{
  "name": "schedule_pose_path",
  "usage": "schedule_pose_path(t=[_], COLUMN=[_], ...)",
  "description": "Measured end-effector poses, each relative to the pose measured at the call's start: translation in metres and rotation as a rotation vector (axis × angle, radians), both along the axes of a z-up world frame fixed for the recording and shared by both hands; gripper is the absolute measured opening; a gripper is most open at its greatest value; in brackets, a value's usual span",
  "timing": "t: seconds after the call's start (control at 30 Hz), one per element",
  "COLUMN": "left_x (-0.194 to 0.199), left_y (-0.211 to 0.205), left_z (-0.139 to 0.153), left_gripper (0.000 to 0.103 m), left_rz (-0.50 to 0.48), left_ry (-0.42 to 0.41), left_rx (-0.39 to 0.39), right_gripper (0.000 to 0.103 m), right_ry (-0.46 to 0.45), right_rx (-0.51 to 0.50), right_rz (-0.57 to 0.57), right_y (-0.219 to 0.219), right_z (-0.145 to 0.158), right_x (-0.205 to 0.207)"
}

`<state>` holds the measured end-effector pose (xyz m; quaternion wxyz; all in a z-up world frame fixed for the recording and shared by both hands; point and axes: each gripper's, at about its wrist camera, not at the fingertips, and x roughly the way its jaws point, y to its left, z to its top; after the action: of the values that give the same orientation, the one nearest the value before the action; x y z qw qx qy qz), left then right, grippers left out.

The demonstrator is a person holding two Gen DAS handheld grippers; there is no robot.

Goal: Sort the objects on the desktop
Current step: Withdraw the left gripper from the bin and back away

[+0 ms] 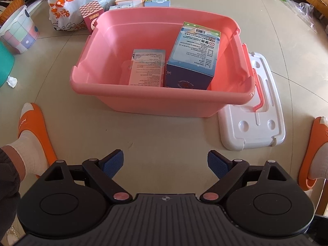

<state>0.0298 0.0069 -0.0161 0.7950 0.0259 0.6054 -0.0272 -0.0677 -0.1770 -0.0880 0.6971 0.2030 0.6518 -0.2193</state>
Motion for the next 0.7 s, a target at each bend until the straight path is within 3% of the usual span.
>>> schedule_pose_path(t=[0.7], left_x=[-0.02], left_y=[-0.001], left_z=[-0.028], left_gripper=[0.091], left_rz=[-0.014], left_ry=[0.064], left_rx=[0.03], right_gripper=[0.088], right_ry=[-0.015], right_rx=[-0.008], right_rz=[0.019], right_y=[0.002], right_z=[0.003], right_x=[0.002])
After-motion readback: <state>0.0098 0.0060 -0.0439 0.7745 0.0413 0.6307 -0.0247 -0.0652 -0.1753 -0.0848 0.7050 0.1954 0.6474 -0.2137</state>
